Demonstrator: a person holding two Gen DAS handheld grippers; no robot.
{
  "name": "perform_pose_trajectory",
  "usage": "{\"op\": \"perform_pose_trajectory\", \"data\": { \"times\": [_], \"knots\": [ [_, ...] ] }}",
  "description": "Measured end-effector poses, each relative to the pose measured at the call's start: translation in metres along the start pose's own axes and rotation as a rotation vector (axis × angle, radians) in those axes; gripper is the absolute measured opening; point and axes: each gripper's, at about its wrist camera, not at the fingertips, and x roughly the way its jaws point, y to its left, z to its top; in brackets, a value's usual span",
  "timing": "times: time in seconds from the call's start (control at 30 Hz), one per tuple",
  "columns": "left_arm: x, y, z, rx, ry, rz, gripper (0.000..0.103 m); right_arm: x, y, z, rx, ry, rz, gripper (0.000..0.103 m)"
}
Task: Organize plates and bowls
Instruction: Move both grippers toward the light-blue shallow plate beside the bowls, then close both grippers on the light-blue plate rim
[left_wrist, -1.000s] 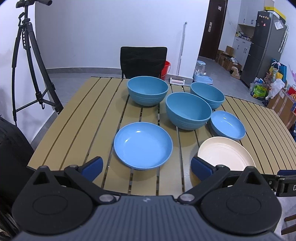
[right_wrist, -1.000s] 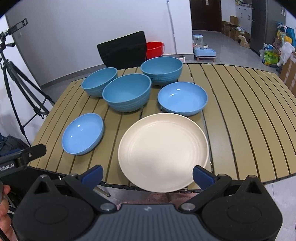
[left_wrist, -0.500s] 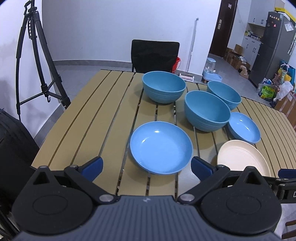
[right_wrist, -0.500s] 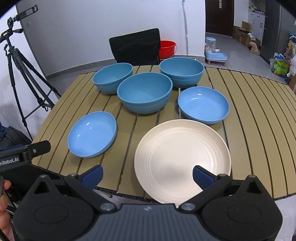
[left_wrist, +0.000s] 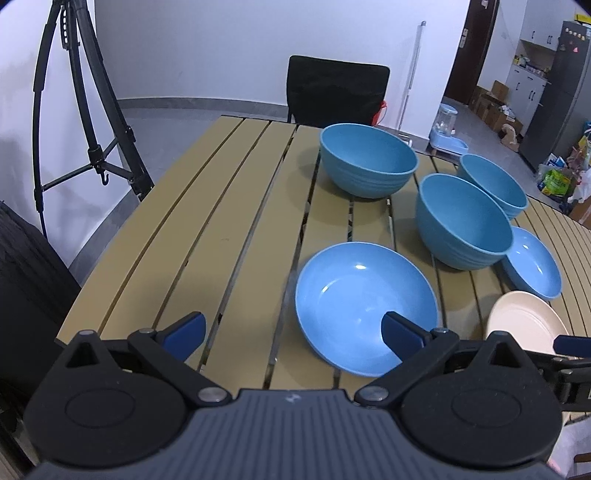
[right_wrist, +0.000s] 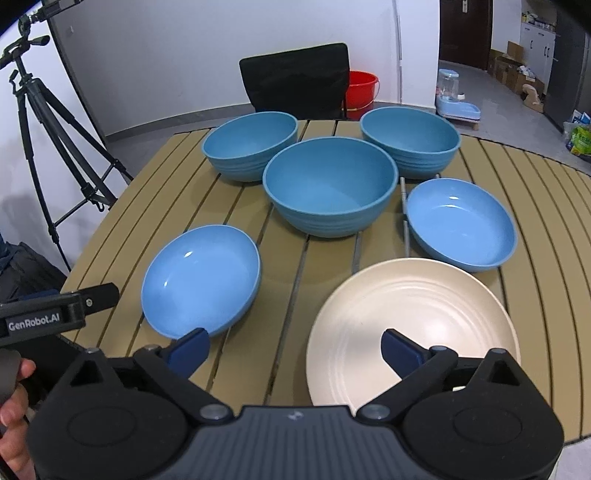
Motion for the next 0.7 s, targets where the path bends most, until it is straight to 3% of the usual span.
{"op": "perform_pose_trajectory", "data": {
  "times": [0.43,0.53,0.7],
  "knots": [
    [0.048,0.008,0.014,-0.022,0.045,0.034,0.102,0.058,0.008,0.029,0.007,0.052,0.045,0.081],
    [0.055,0.009,0.016,-0.03,0.052,0.033,0.094,0.068,0.009,0.035,0.001,0.065,0.058,0.071],
    [0.063,0.012,0.017,-0.057,0.054,0.012,0.071,0.084,0.011,0.039,0.003,0.089,0.077,0.055]
  ]
}}
